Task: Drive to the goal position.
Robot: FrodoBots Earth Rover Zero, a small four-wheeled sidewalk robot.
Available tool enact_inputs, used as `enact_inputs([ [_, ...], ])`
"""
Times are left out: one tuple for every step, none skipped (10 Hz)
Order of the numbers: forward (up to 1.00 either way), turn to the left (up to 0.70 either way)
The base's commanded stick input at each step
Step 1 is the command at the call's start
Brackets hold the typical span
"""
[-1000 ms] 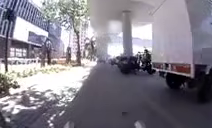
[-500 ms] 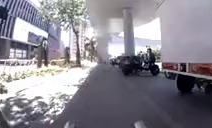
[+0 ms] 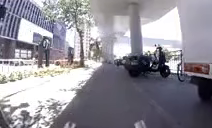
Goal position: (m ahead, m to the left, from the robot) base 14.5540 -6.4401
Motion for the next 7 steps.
enact_inputs([
  [0.70, 0.00],
  [0.70, 0.00],
  [0.70, 0.00],
  [0.70, 0.00],
  [0.70, 0.00],
  [0.70, 0.00],
  [0.70, 0.00],
])
